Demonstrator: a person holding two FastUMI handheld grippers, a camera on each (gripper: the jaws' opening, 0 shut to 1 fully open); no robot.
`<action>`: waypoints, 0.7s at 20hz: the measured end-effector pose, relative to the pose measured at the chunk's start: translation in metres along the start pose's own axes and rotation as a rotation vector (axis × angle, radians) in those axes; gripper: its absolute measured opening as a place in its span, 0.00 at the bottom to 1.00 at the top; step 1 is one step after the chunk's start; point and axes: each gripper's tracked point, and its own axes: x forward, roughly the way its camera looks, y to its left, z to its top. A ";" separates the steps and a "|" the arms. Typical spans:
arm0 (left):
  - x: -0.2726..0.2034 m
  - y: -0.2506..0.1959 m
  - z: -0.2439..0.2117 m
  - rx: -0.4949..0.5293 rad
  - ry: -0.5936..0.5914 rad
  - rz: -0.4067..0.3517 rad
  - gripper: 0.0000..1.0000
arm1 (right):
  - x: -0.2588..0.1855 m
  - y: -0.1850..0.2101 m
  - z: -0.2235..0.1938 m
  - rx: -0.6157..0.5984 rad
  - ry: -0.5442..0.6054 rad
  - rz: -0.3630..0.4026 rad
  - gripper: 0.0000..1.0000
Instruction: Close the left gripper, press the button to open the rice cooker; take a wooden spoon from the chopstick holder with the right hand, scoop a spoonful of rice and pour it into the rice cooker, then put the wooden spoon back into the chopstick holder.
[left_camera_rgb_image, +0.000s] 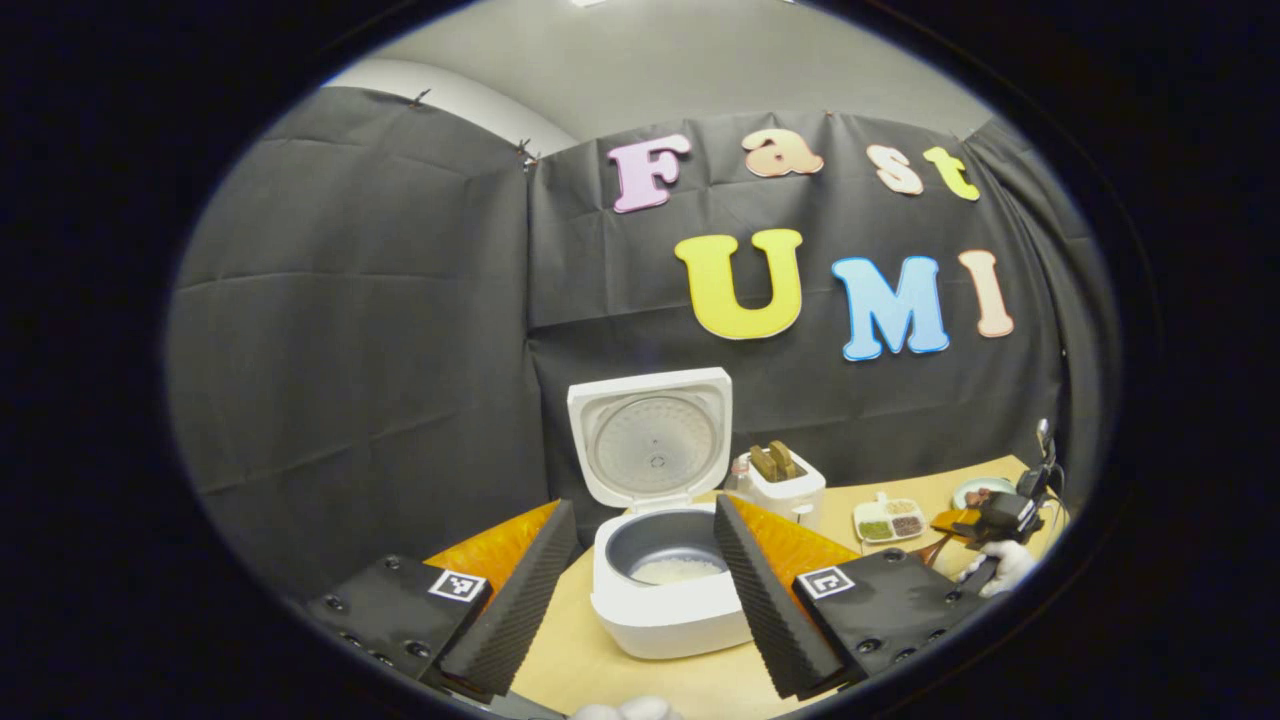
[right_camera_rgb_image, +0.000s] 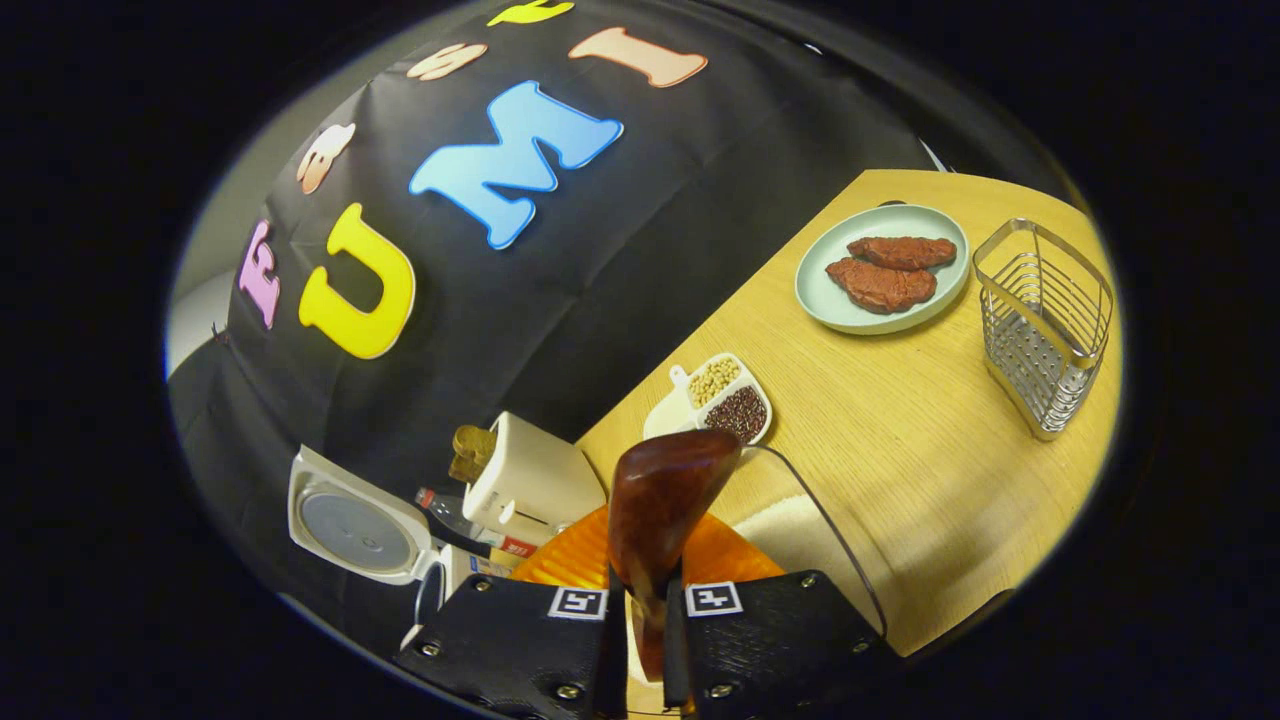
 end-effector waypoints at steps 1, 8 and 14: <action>0.000 -0.002 0.001 -0.001 0.000 -0.004 0.96 | -0.003 0.000 0.004 0.032 -0.008 0.008 0.14; -0.001 -0.011 0.005 -0.003 -0.001 -0.033 0.98 | -0.017 0.006 0.030 0.096 -0.052 0.024 0.14; -0.004 -0.005 -0.001 -0.019 0.014 -0.032 1.00 | -0.026 0.037 0.044 0.147 -0.064 0.061 0.14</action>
